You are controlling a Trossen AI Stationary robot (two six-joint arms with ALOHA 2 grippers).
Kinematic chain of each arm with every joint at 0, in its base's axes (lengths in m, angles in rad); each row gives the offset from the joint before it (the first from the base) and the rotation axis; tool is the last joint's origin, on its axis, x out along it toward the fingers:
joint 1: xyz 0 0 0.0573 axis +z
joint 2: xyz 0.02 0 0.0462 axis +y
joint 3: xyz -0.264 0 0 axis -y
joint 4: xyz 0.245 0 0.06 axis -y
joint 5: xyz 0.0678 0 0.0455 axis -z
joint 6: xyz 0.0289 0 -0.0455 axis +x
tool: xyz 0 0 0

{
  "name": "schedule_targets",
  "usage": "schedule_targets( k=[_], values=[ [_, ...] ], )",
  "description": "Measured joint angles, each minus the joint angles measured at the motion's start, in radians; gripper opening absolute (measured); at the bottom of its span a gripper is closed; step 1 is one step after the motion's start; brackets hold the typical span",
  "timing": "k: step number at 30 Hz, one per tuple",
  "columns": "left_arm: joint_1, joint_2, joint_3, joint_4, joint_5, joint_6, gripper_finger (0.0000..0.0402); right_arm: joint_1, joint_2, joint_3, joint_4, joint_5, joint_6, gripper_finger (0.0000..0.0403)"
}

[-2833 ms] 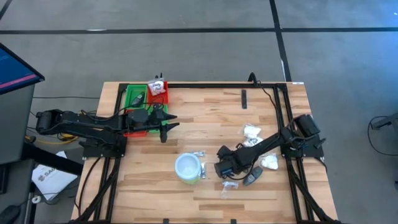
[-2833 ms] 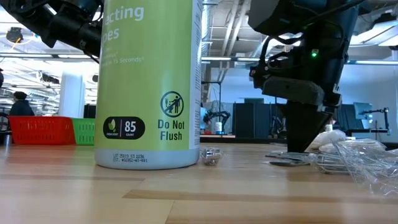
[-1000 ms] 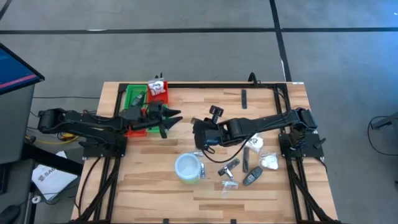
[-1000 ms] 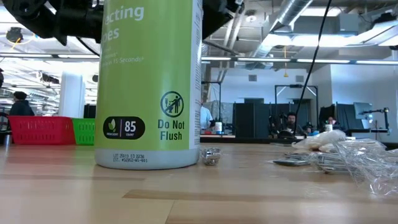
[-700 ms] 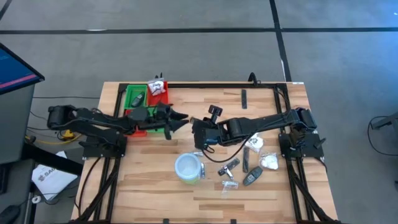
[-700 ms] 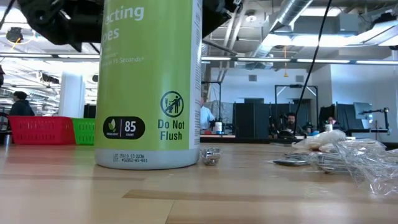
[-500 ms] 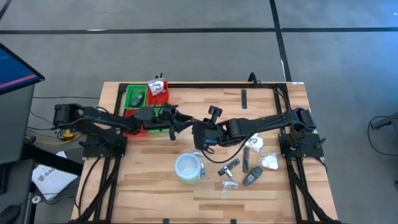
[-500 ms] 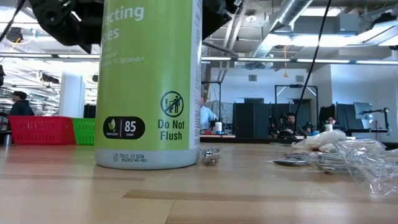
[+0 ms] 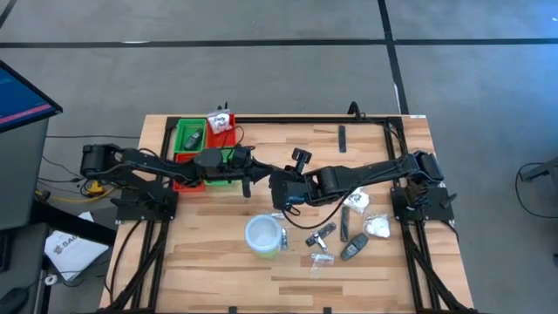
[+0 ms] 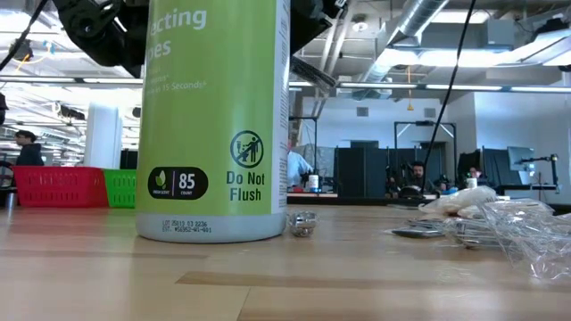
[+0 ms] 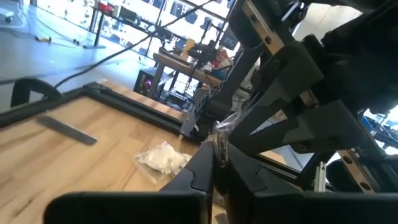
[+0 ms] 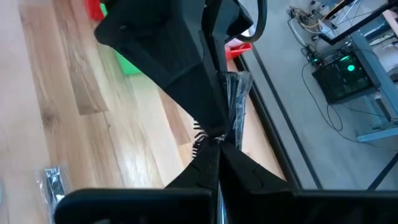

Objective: Pick & Place Travel size toiletries
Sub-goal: Put the black comb into the bottom green bin

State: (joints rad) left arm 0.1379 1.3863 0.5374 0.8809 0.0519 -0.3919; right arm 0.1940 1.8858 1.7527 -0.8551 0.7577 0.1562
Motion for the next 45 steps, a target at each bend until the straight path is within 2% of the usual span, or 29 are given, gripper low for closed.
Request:
schedule_targets(
  k=[6, 9, 22, 28, 34, 39, 45],
  values=[
    [0.0, -0.009, -0.001, -0.003, 0.0, 0.021, 0.0003, 0.002, 0.0, 0.0, -0.006, 0.0, -0.01, 0.0002],
    [0.0, -0.009, -0.001, -0.023, -0.018, 0.031, 0.0003, 0.005, 0.0, -0.001, -0.011, -0.007, -0.033, 0.0017],
    [0.016, -0.011, -0.002, -0.106, -0.026, 0.055, 0.0001, 0.015, 0.001, -0.002, -0.113, 0.0, 0.027, 0.0169],
    [0.035, -0.047, -0.057, -0.109, -0.025, 0.052, 0.0001, 0.015, 0.001, -0.002, -0.188, 0.008, 0.098, 0.021],
    [0.057, -0.245, -0.167, -0.182, -0.061, 0.046, 0.0001, 0.015, 0.001, -0.02, -0.229, 0.08, 0.158, 0.0219],
    [0.058, -0.478, -0.232, -0.453, -0.216, 0.047, 0.0001, 0.0, 0.001, -0.047, -0.224, 0.082, 0.176, 0.0212],
    [0.058, -0.708, -0.249, -0.734, -0.301, 0.037, 0.0001, -0.037, 0.001, -0.102, -0.207, 0.082, 0.2, 0.0205]
  ],
)
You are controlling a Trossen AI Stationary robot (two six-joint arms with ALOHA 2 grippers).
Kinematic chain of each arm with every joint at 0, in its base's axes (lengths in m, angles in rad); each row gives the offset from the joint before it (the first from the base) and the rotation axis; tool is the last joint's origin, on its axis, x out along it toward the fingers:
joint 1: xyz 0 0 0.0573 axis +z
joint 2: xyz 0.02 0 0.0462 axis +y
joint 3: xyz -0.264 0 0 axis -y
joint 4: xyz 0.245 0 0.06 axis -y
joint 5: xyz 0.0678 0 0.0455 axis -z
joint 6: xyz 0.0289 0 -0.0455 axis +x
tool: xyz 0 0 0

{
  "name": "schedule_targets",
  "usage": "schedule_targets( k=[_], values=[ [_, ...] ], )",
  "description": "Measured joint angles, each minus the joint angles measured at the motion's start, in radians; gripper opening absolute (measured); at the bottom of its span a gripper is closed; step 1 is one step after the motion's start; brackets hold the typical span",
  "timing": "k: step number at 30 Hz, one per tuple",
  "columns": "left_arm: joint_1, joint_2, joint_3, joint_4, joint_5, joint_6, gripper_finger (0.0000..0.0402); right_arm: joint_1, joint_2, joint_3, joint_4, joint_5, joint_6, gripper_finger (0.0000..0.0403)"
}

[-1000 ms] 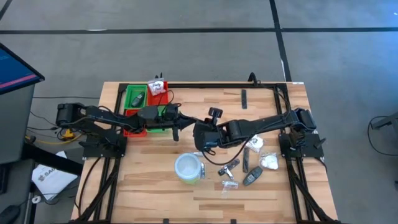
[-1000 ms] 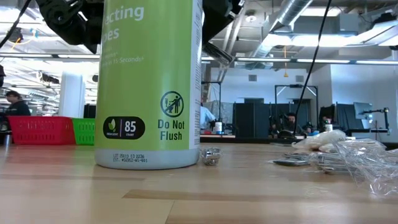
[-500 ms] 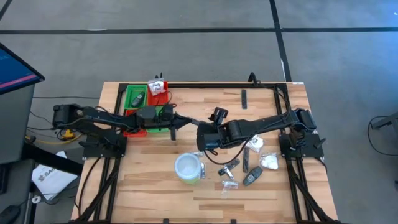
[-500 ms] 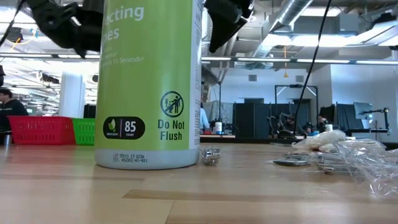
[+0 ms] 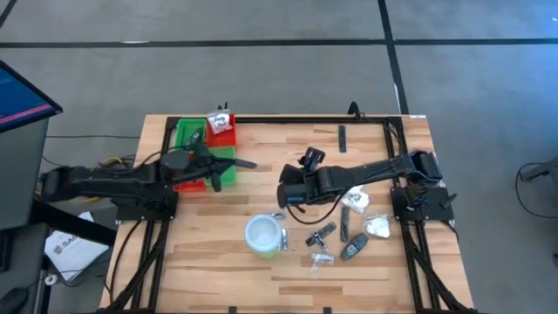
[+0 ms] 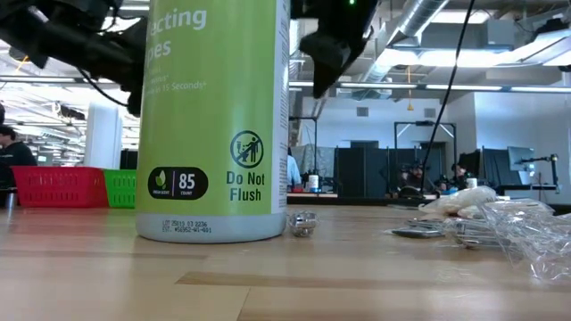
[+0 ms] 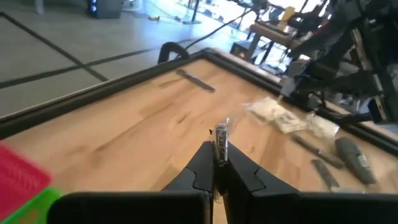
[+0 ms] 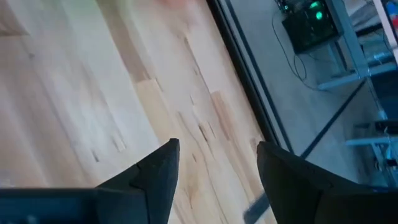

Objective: Pick & Place Travel size toiletries
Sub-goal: Put the black comb into the bottom green bin

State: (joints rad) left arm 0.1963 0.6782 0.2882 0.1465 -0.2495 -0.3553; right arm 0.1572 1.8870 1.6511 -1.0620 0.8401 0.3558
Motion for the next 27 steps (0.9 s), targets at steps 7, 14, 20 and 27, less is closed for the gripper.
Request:
schedule_targets(
  k=[7, 14, 20, 27],
  values=[
    [0.002, -0.12, 0.0, -0.233, -0.168, -0.001, 0.0001, -0.04, 0.0, -0.047, 0.029, 0.0, 0.012, 0.0198],
    [0.007, -0.105, 0.0, -0.298, -0.219, -0.023, 0.0001, -0.056, 0.0, -0.073, 0.047, -0.001, 0.014, 0.0192],
    [0.045, -0.11, 0.0, -0.312, -0.242, -0.016, 0.0001, -0.057, 0.0, -0.073, 0.054, -0.001, 0.02, 0.0188],
    [0.109, -0.109, 0.0, -0.39, -0.252, 0.008, 0.0001, -0.057, 0.0, -0.073, 0.054, -0.001, 0.02, 0.0182]
  ],
)
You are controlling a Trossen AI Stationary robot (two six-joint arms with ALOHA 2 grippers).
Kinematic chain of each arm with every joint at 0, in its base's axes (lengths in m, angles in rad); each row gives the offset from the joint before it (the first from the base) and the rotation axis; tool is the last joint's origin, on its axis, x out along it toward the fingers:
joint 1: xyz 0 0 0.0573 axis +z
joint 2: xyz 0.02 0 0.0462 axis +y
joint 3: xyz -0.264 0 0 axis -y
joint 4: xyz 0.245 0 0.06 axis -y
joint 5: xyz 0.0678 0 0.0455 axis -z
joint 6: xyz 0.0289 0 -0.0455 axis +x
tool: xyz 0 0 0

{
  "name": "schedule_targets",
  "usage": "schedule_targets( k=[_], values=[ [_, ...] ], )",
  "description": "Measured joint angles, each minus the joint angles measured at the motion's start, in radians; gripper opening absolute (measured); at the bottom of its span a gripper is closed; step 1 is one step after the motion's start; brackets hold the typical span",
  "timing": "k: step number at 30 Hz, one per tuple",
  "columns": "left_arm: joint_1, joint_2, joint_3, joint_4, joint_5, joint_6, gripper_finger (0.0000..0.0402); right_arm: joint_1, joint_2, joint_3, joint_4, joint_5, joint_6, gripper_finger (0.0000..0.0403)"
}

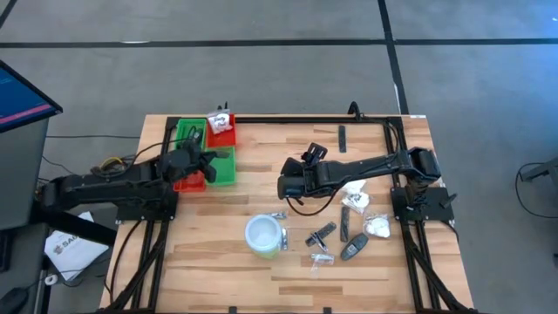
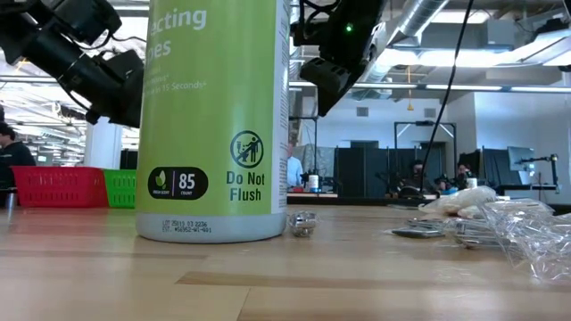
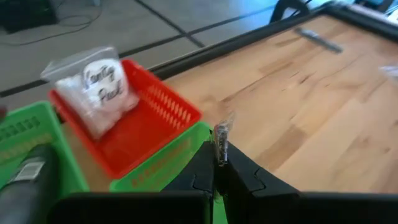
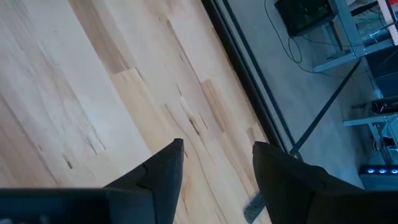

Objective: Pick & Place Travel size toiletries
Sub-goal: Put the black comb into the bottom green bin

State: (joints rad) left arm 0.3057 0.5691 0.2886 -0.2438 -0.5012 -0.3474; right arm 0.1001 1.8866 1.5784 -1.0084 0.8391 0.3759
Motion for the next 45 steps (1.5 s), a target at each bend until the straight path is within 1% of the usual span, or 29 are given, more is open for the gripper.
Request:
schedule_targets(
  k=[7, 10, 19, 28, 32, 36, 43, 45],
  values=[
    [0.009, 0.009, 0.0, -0.011, 0.016, 0.002, 0.0003, -0.006, 0.0, 0.0, 0.006, 0.0, 0.0, 0.0177],
    [0.009, 0.038, 0.0, -0.011, 0.019, 0.004, 0.0016, -0.011, 0.0, 0.0, 0.018, 0.0, 0.0, 0.0178],
    [0.004, 0.144, 0.0, 0.008, 0.02, 0.001, 0.0087, -0.011, 0.0, 0.0, 0.019, 0.0, 0.0, 0.0175],
    [0.002, 0.143, 0.0, 0.115, 0.02, 0.028, 0.0182, -0.011, 0.0, 0.0, 0.019, 0.0, 0.0, 0.0176],
    [0.002, 0.144, 0.0, 0.136, 0.027, 0.031, 0.0209, -0.011, 0.0, 0.0, 0.019, 0.0, 0.0, 0.0172],
    [0.002, 0.144, 0.0, 0.172, 0.092, 0.029, 0.0223, -0.011, 0.0, 0.0, 0.019, 0.0, 0.0, 0.0169],
    [0.002, 0.144, 0.0, 0.183, 0.103, 0.029, 0.0223, -0.012, 0.0, 0.0, 0.017, 0.0, 0.028, 0.0169],
    [0.002, 0.144, 0.0, 0.187, 0.115, 0.028, 0.022, -0.014, -0.001, -0.02, 0.026, 0.016, 0.046, 0.0168]
  ],
)
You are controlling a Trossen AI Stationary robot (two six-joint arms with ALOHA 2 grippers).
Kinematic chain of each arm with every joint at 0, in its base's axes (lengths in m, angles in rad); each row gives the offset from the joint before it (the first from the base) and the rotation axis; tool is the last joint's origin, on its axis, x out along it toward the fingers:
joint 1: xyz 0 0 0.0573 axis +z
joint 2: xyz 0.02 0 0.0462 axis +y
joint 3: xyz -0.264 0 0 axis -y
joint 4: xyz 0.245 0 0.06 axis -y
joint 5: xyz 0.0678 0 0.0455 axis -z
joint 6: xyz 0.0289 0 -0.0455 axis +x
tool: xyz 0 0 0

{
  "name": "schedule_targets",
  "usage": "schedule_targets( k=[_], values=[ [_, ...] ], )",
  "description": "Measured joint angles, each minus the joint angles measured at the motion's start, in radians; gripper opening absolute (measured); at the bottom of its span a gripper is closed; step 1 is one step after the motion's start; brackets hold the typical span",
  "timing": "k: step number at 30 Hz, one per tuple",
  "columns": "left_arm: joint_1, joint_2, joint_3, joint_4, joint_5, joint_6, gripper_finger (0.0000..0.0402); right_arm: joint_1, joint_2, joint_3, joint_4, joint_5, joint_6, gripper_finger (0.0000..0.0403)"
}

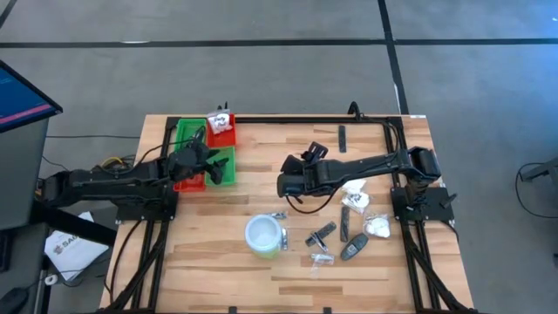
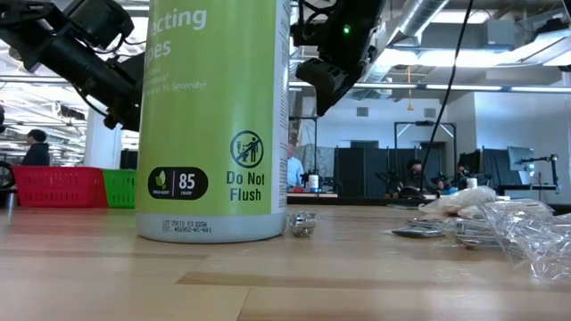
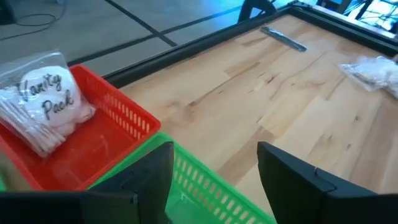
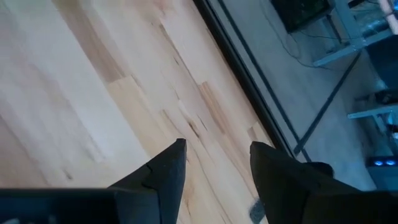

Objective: Pick & Place Travel size toiletries
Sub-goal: Put the black comb into the bottom green bin

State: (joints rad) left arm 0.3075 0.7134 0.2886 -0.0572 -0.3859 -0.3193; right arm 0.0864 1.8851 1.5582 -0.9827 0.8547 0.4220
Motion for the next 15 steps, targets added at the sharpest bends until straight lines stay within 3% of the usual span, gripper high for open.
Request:
schedule_targets(
  k=[4, 15],
  values=[
    [-0.003, 0.0, 0.0, 0.016, 0.045, -0.002, 0.0218, -0.029, 0.0, -0.074, -0.011, 0.048, 0.121, 0.0165],
    [-0.076, 0.0, 0.0, 0.1, 0.054, -0.022, 0.0214, -0.179, -0.011, -0.289, -0.003, 0.041, 0.434, 0.014]
  ],
)
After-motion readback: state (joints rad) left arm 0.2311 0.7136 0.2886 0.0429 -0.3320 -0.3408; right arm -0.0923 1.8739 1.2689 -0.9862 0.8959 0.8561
